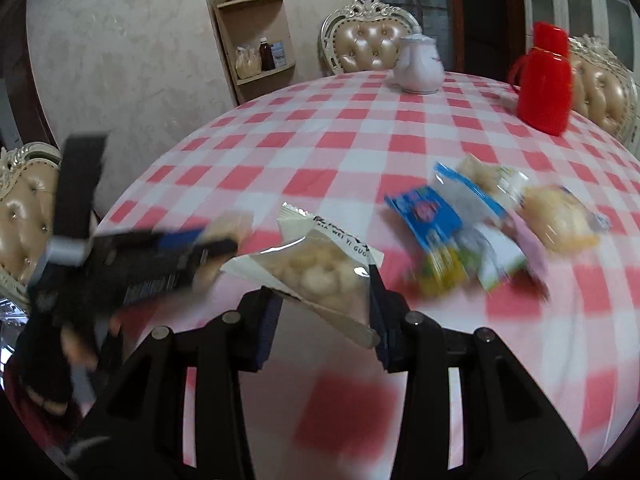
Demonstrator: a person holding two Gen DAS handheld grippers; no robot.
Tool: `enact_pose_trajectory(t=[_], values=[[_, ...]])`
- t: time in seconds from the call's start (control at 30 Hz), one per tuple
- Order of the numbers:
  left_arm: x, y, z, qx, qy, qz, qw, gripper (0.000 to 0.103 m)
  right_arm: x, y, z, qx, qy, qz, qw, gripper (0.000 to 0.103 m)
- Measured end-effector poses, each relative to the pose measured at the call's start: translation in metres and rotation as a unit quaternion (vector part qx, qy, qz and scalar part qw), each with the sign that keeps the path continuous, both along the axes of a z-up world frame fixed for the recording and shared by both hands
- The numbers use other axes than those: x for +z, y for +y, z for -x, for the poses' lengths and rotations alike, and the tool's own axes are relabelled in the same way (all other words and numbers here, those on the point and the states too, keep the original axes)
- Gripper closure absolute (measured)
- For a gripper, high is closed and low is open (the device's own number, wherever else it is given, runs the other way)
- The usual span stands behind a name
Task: Organize snacks
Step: 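Carry the bread pack with the left tool while the right tool carries the puff bag to the box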
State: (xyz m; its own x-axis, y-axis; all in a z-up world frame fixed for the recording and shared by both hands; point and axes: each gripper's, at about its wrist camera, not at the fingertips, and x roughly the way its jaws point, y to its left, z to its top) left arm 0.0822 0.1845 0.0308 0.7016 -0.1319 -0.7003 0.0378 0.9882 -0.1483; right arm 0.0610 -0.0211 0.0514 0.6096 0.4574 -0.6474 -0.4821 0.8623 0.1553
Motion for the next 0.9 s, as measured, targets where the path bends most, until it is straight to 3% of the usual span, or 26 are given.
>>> enact_pose_trajectory(t=[0.17, 0.37, 0.6, 0.9], values=[[0.016, -0.031, 0.024, -0.007, -0.047, -0.02, 0.9987, 0.067, -0.001, -0.041, 0.055, -0.032, -0.013, -0.028, 0.999, 0.059], [0.032, -0.068, 0.062, 0.002, -0.086, -0.049, 0.9951, 0.067, 0.0, -0.056, 0.061, -0.049, -0.012, -0.042, 0.998, 0.059], [0.032, -0.08, 0.105, 0.031, -0.068, -0.058, 0.9955, 0.067, -0.005, -0.062, 0.056, -0.059, 0.002, -0.046, 0.997, 0.059], [0.048, -0.072, 0.159, 0.048, -0.048, -0.117, 0.9908, 0.067, -0.003, -0.044, 0.076, -0.012, 0.008, -0.063, 0.998, 0.059]])
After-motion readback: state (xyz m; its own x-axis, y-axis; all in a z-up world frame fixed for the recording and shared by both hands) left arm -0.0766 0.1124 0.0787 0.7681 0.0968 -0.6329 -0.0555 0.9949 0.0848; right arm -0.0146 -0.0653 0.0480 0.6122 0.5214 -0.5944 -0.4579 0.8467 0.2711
